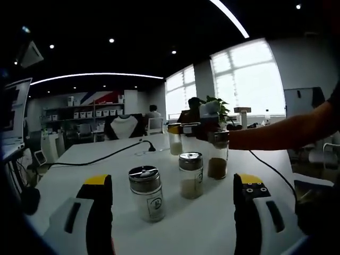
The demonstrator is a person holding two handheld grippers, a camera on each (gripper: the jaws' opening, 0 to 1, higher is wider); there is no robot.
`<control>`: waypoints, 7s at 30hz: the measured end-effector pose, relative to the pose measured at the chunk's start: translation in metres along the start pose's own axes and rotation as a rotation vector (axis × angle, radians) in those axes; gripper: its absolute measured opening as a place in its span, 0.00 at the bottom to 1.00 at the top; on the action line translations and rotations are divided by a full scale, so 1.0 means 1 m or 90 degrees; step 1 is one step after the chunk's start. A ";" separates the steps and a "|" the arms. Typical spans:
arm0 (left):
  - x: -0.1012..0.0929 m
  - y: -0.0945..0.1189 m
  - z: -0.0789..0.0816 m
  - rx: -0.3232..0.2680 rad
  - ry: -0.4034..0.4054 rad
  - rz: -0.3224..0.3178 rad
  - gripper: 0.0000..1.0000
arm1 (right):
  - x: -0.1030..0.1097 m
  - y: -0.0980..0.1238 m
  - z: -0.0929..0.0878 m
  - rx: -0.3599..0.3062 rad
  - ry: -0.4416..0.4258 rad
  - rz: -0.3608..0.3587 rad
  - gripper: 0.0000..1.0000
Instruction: Rotate the seasoning bottle until the label or dispensing opening points toward the visible target arrow and the bottle remains upright within the marked orientation range
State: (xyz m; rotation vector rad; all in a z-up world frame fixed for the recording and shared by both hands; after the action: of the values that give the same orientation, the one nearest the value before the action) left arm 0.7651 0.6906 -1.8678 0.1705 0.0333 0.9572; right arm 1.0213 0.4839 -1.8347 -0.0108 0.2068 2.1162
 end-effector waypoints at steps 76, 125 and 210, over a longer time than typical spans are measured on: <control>-0.134 -0.030 0.014 -0.060 0.052 -0.260 0.88 | 0.156 0.258 -0.003 -0.111 -0.020 0.173 0.37; -0.145 -0.050 -0.001 -0.017 -0.097 -0.046 0.43 | 0.208 0.235 -0.003 -0.123 -0.027 0.141 0.38; -0.140 -0.038 0.018 -0.118 -0.104 0.040 0.42 | 0.223 0.238 0.010 -0.180 0.029 0.123 0.39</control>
State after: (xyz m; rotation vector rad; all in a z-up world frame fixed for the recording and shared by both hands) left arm 0.7169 0.5523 -1.8628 0.0780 -0.2114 1.0005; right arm 0.7032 0.5513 -1.8107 -0.2139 -0.0694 2.3237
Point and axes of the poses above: the point that each gripper's makers call its tool centre point, and the gripper's own axes: y roughly backward along the fingers, x roughly to its left, z roughly out of its top, the point moved 2 cm from there along y, roughly backward along the fingers, and after that the axes turned 7 degrees about x, right-handed, at the moved point
